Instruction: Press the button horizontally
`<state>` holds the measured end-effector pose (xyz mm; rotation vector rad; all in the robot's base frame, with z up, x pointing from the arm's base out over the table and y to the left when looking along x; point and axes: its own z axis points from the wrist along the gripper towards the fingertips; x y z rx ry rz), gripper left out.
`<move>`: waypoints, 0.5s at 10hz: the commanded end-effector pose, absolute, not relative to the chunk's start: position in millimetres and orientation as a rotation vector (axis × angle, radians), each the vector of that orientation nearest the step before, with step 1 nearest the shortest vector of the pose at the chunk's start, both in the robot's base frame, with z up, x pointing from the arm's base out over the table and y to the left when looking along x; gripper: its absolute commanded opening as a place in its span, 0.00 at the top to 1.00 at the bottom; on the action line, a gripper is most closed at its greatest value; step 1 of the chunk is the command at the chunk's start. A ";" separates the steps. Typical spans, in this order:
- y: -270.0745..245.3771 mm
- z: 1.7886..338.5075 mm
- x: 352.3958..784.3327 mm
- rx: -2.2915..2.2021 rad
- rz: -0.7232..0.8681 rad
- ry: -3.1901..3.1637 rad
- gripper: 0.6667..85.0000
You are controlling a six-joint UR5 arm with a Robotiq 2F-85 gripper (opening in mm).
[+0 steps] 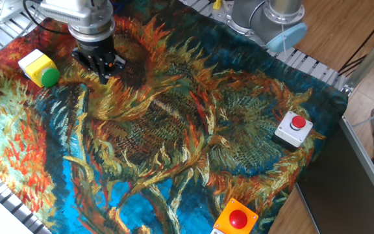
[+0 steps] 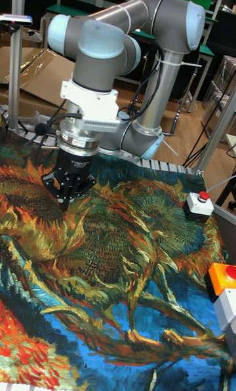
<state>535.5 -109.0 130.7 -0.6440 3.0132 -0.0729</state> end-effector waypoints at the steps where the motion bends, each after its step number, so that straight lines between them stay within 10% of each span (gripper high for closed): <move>1: -117.1 127.3 536.5 -0.701 -0.079 2.996 0.99; 5: -141.8 100.3 558.4 -0.719 -0.171 2.967 0.99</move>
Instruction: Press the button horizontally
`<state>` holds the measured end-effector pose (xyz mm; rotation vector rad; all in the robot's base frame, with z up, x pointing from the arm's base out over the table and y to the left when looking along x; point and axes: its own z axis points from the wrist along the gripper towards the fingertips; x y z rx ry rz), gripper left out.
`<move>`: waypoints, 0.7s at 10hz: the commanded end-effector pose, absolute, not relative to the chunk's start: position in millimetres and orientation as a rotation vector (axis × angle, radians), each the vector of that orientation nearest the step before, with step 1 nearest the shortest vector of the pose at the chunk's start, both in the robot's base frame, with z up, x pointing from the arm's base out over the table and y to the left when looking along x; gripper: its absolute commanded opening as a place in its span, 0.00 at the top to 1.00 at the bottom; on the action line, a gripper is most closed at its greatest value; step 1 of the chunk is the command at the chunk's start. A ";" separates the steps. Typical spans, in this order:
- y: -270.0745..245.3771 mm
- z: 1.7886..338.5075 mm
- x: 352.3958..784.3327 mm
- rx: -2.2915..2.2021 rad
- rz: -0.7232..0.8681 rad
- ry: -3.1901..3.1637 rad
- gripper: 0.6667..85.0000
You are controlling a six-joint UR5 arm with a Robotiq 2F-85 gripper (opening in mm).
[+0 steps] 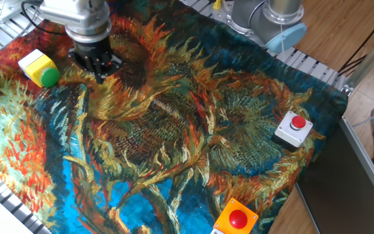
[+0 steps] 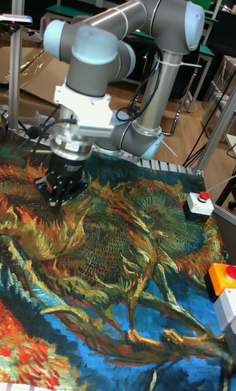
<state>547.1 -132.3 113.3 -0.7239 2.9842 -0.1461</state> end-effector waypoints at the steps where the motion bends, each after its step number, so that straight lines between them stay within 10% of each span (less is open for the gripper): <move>1: -138.1 100.7 558.3 -0.708 -0.158 2.971 0.99; 7: -125.9 110.8 556.1 -0.731 -0.131 2.963 0.99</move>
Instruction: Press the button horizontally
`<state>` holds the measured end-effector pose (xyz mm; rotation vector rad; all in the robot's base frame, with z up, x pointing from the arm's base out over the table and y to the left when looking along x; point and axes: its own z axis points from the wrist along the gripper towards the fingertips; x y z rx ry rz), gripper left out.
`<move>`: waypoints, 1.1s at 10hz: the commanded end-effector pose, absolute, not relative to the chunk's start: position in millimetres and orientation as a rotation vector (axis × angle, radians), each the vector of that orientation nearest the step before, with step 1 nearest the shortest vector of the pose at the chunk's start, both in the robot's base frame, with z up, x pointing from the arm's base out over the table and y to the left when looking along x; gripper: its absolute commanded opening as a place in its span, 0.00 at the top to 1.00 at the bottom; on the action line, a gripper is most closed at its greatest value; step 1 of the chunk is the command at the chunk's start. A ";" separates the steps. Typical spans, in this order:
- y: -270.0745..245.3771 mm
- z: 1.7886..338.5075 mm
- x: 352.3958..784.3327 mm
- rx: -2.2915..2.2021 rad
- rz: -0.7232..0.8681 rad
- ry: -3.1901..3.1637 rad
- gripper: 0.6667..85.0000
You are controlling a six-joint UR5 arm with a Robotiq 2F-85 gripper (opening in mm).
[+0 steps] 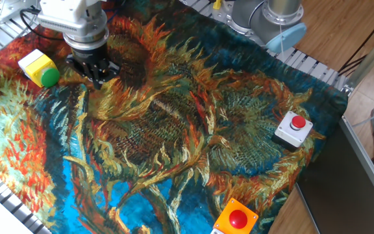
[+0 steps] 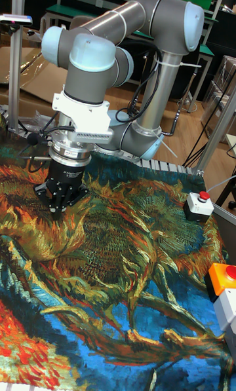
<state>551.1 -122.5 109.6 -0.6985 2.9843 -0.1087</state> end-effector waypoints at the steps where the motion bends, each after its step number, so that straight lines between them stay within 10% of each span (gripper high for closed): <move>1: -135.8 101.9 565.7 -0.765 -0.153 2.952 0.99; 11: -144.0 93.6 572.4 -0.768 -0.072 2.935 0.99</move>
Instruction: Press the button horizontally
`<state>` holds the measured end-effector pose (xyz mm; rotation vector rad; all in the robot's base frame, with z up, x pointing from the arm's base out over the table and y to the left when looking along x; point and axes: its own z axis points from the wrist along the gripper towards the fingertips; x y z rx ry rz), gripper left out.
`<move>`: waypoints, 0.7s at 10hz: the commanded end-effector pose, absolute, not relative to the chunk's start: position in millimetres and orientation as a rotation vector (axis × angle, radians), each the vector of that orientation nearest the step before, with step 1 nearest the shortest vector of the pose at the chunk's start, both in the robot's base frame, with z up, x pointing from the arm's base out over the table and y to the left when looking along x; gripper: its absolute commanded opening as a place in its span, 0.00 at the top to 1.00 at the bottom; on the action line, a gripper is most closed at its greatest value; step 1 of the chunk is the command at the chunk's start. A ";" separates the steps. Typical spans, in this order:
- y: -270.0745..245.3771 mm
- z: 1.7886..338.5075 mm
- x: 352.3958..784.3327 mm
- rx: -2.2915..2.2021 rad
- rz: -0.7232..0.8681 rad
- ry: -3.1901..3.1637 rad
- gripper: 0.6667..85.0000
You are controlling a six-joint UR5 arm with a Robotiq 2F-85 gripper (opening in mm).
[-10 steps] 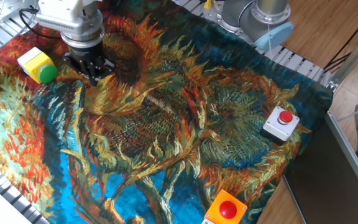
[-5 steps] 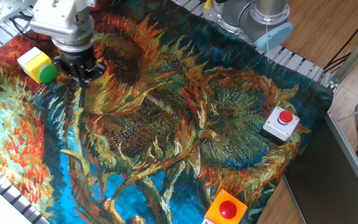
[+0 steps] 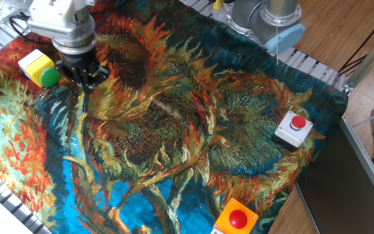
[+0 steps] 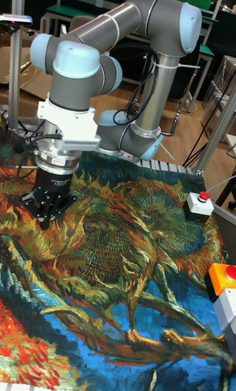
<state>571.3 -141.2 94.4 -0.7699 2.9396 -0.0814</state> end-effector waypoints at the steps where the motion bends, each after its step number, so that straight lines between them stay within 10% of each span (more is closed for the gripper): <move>1: -163.2 86.8 575.0 -0.803 -0.111 2.929 0.99; 7: -194.5 78.7 578.7 -0.880 -0.112 2.922 0.99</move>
